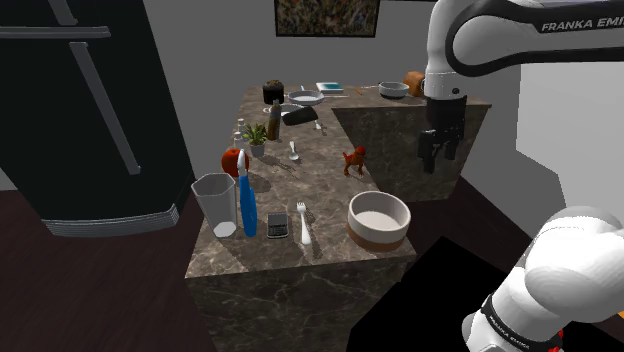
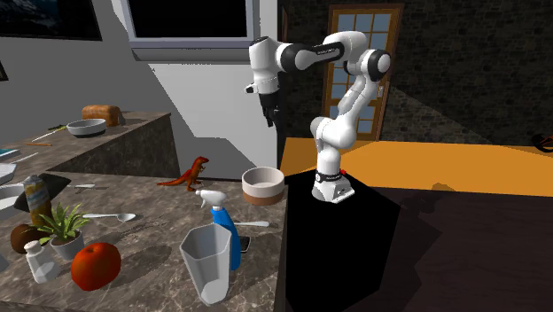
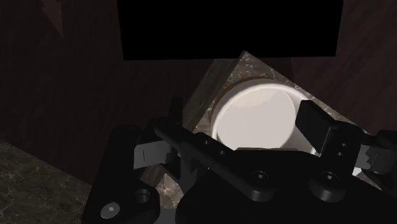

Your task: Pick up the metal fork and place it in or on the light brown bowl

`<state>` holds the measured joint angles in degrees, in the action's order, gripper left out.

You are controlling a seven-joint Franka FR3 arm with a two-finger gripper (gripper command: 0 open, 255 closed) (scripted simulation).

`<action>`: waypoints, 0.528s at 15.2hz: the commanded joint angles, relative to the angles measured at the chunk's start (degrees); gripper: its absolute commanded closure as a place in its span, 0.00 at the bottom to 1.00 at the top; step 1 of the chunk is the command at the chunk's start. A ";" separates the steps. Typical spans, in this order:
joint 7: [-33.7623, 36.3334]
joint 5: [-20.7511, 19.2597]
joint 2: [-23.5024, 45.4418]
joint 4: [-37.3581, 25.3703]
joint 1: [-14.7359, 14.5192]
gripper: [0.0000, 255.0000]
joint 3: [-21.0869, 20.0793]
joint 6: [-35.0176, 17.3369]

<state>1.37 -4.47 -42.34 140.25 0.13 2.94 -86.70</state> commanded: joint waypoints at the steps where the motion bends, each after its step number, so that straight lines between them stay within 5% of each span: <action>1: 0.00 0.00 0.00 0.00 0.00 0.00 0.00 0.00; 8: 11.77 6.60 8.60 1.05 -1.55 0.00 -5.92 -10.34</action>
<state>11.61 1.37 -35.28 141.61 -1.33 -2.35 -95.59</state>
